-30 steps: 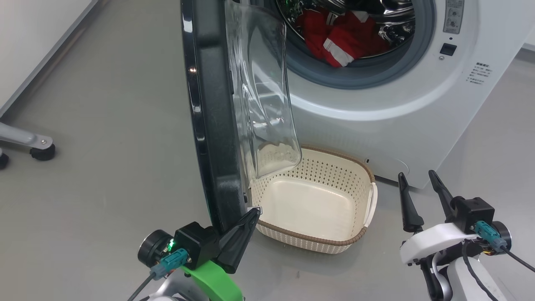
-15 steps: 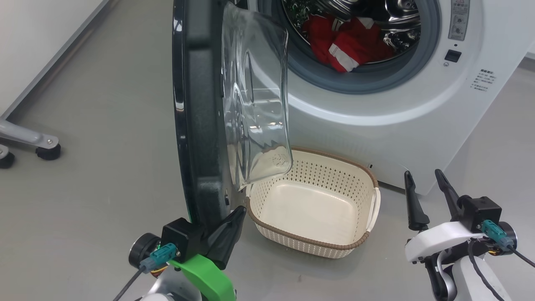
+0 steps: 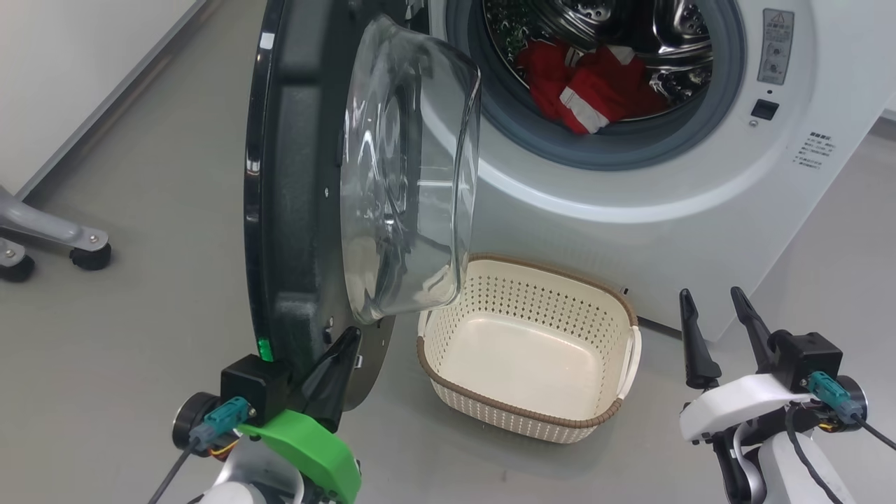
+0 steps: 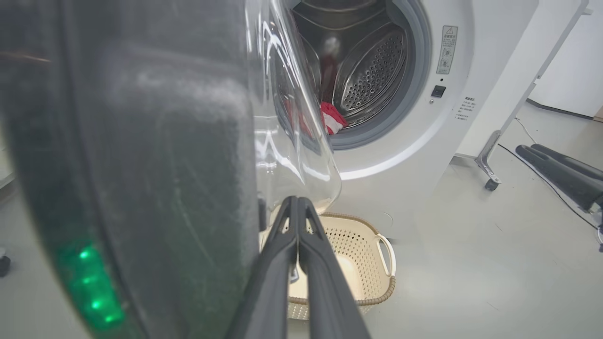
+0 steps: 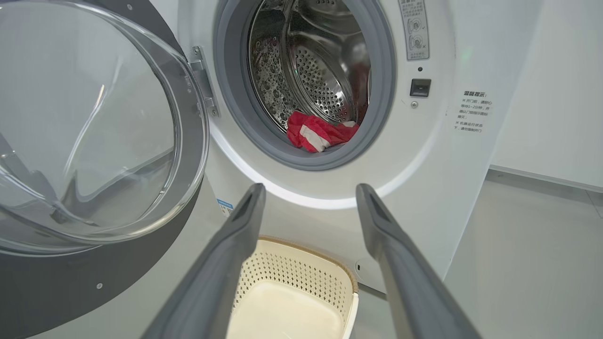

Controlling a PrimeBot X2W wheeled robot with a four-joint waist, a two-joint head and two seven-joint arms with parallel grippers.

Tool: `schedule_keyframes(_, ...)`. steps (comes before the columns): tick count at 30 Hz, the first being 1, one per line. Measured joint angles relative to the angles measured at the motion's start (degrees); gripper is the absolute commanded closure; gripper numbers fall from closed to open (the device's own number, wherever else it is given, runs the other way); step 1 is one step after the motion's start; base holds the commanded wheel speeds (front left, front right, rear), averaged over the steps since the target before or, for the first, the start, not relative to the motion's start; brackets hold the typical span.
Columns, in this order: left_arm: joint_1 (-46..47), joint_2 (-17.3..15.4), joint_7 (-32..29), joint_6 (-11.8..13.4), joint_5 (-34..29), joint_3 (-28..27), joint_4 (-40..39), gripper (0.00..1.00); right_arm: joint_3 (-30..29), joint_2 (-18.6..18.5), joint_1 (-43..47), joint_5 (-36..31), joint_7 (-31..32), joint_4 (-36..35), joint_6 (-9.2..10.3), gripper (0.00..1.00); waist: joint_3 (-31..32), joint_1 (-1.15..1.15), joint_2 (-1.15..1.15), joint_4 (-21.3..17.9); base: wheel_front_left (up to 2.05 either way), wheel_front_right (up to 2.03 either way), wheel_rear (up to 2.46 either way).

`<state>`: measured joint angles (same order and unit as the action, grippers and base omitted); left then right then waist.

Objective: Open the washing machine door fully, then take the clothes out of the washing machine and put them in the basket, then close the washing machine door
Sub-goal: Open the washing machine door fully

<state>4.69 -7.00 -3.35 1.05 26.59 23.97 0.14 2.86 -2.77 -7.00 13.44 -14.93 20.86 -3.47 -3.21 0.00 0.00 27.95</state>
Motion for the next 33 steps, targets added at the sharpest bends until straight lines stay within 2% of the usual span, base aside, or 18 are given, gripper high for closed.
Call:
schedule_keyframes(16, 0.1, -1.54, 2.67, 2.21, 1.37, -7.24, 3.5, 1.0, -0.04, 0.19, 0.46, 0.0, 0.0, 0.12, -0.52, 0.0, 1.37, 0.0, 0.0, 0.76, 0.0, 0.0, 0.0)
schedule_keyframes(33, 5.31, -2.96, 6.33, 2.94, 6.45, -16.36, 12.65, 1.0, 1.0, 0.29, 0.42, 0.0, 0.0, 0.08, -0.58, 0.0, 0.26, 0.0, 0.0, -1.09, 0.0, 0.0, 0.0)
